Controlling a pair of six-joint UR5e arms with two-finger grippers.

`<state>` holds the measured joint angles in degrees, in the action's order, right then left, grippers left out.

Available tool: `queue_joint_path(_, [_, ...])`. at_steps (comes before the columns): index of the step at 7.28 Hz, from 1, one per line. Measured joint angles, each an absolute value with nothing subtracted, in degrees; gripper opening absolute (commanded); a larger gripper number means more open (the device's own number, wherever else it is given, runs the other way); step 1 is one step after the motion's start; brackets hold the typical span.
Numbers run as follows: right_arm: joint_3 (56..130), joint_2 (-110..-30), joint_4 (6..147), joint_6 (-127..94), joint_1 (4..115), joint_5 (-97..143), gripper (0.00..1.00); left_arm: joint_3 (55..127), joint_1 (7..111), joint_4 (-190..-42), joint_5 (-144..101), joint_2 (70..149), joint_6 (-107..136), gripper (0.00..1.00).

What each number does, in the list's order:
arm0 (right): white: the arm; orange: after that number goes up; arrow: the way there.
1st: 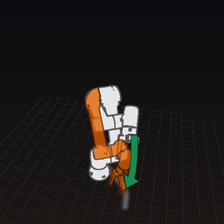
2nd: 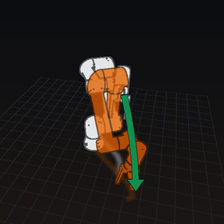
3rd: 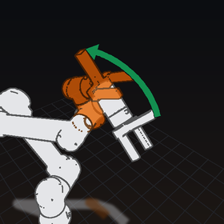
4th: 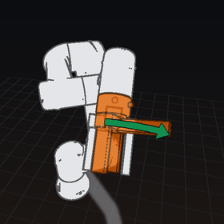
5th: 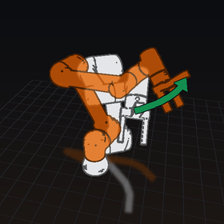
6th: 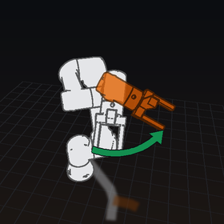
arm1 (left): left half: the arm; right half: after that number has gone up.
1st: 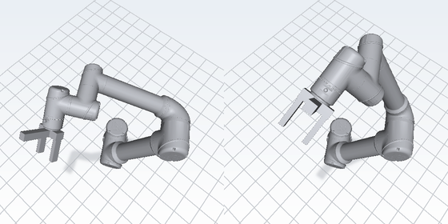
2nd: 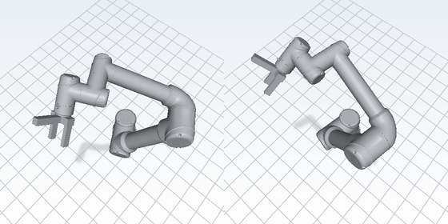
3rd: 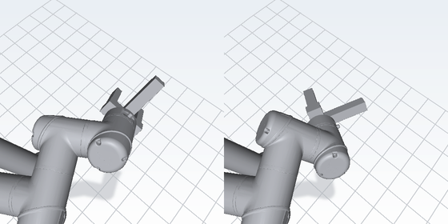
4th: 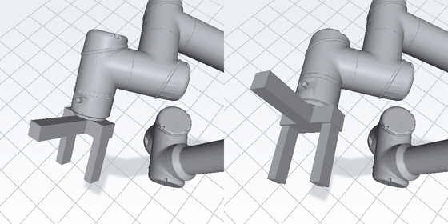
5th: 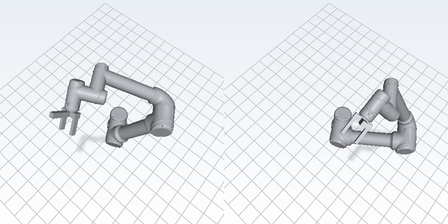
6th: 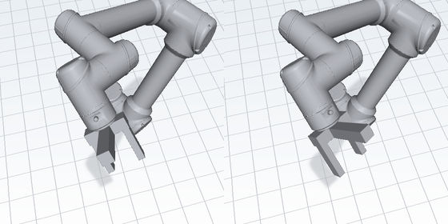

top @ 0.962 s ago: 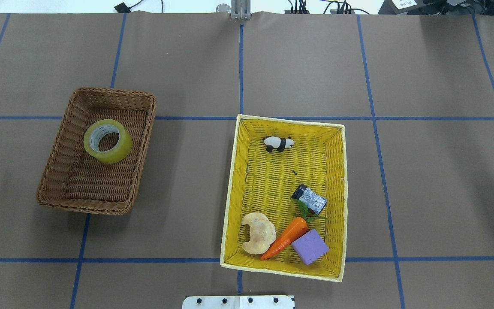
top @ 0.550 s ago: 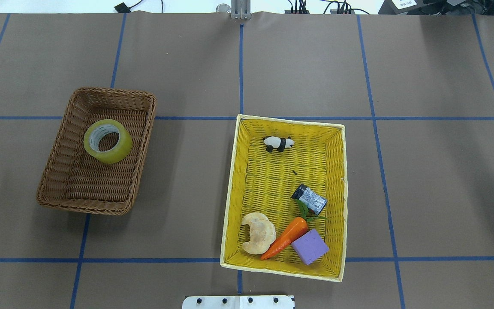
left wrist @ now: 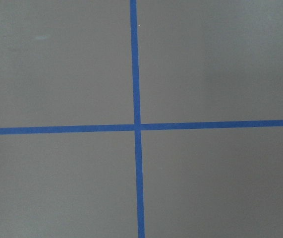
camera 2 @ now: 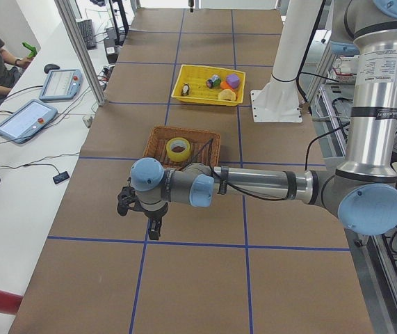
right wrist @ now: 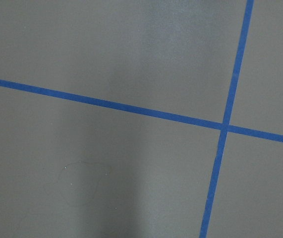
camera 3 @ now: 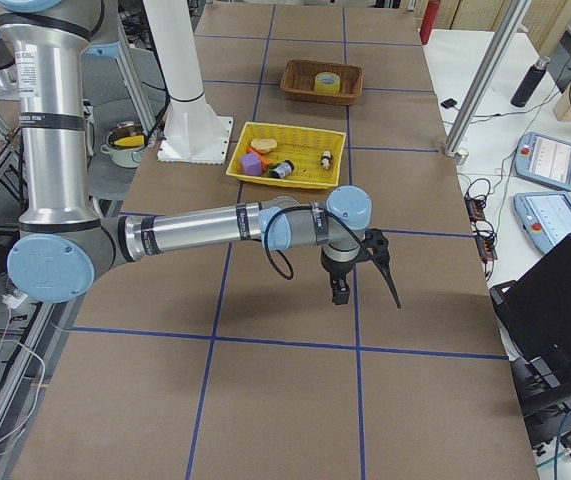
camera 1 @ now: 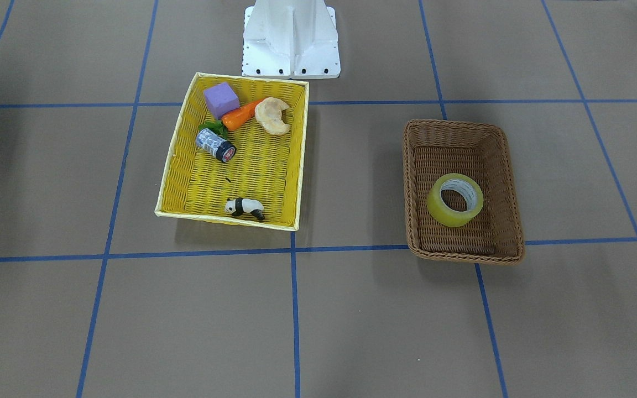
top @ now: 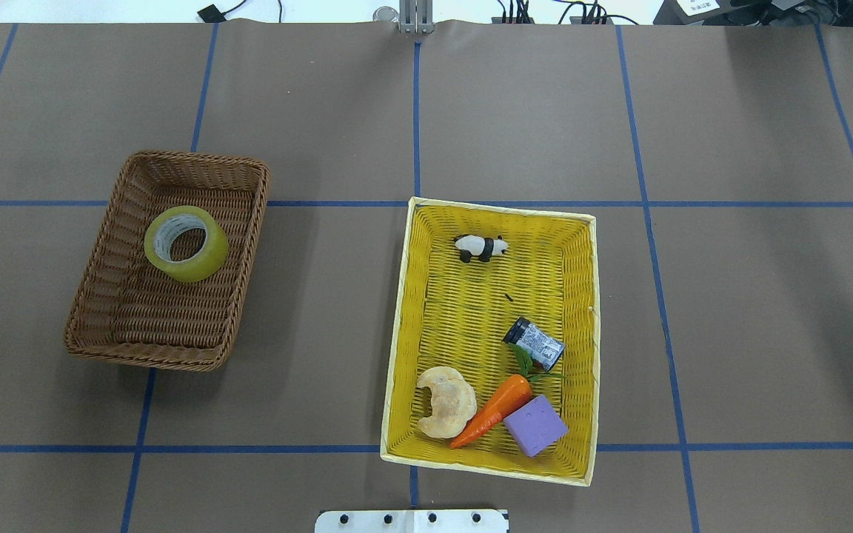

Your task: Move tape to another basket

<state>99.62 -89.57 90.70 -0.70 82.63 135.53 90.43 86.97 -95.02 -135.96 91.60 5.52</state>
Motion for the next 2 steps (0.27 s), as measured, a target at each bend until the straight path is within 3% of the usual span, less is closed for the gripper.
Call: queue_joint_path(2, [99.66, -89.56, 90.70, -0.70, 82.66, 135.53, 1.00, 90.83, 86.50, -94.11, -134.91, 91.33, 5.46, 0.99])
